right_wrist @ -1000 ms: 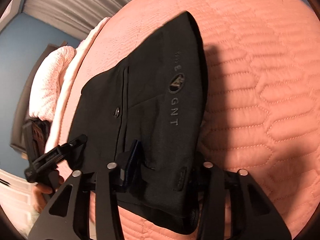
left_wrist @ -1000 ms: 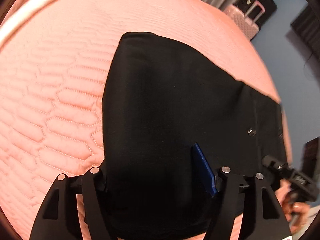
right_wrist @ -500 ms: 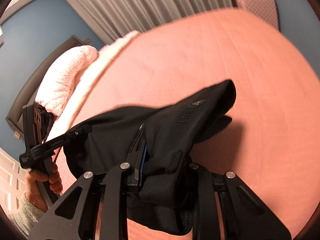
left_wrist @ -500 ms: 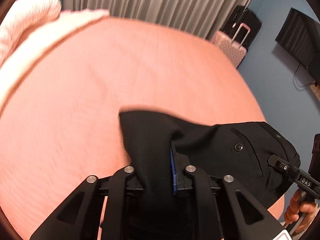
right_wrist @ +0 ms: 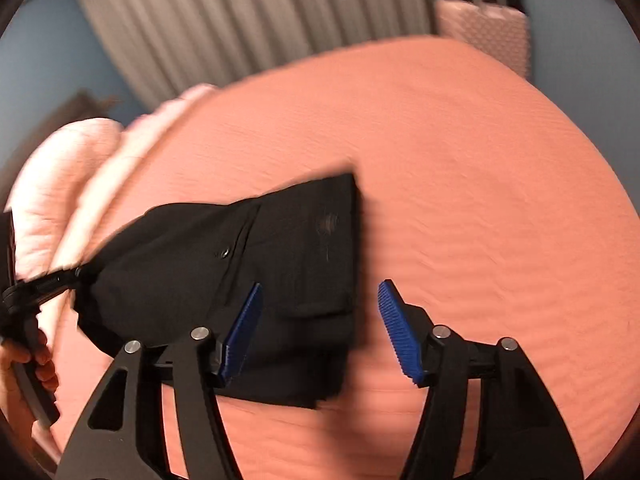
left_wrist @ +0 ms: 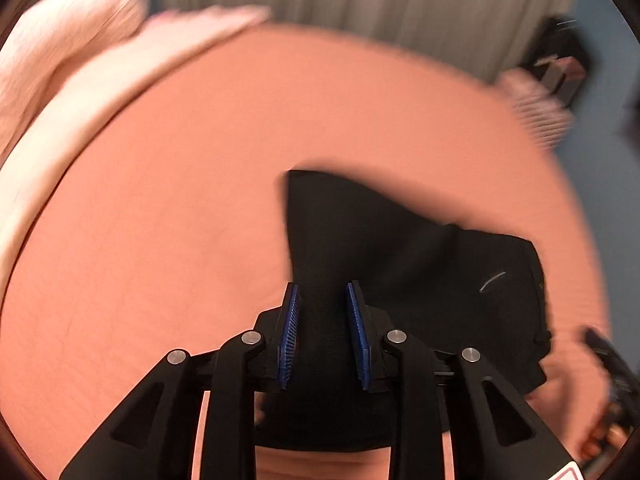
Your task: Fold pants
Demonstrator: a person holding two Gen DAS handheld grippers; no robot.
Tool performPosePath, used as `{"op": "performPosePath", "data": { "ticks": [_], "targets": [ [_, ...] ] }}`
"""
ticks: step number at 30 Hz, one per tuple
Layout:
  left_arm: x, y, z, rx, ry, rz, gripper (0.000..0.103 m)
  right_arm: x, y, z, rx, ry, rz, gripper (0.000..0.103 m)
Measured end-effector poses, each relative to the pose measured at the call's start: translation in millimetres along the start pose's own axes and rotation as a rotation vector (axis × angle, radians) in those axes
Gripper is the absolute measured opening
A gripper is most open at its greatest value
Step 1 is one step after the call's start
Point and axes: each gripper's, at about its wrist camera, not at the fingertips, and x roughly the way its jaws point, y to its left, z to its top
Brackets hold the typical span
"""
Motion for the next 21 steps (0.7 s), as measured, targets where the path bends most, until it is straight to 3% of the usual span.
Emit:
{"op": "performPosePath", "data": {
  "ticks": [2,4,6,8,12,15,17,18,20,21],
  "targets": [
    [1,16,-19,-0.017,-0.024,0.038,0.023,-12,-17,-14,0.019,-0.016,0.017,0.060],
    [-8,20,-33,-0.002,-0.054,0.042,0.024,-25,-23,-28,-0.044,-0.019,-0.010,0.060],
    [-18,19,-48,0.034,-0.063,0.029,0.036,-30,-17,-32,-0.098,-0.021,-0.010,0.060],
    [-21,10,-56,0.055,-0.060,0.014,0.060,-34,-4,-28,-0.130,-0.042,0.008,0.060],
    [-19,-19,-61,0.112,-0.040,-0.005,0.061,-24,55,-22,-0.282,-0.058,0.062,0.060],
    [-8,-44,-72,0.176,-0.018,-0.052,0.062,7,95,-26,-0.413,0.033,0.131,0.058],
    [12,-60,-82,0.254,0.013,-0.006,0.064,38,93,-33,-0.434,0.136,0.090,0.051],
    [16,-61,-85,0.272,0.004,0.003,0.067,47,79,-38,-0.424,0.164,0.078,0.041],
    [13,-51,-87,0.256,-0.018,-0.001,0.070,35,56,-38,-0.357,0.137,0.121,0.026],
    [8,-44,-86,0.240,-0.020,0.010,0.070,26,44,-38,-0.302,0.143,0.143,0.026]
  ]
}}
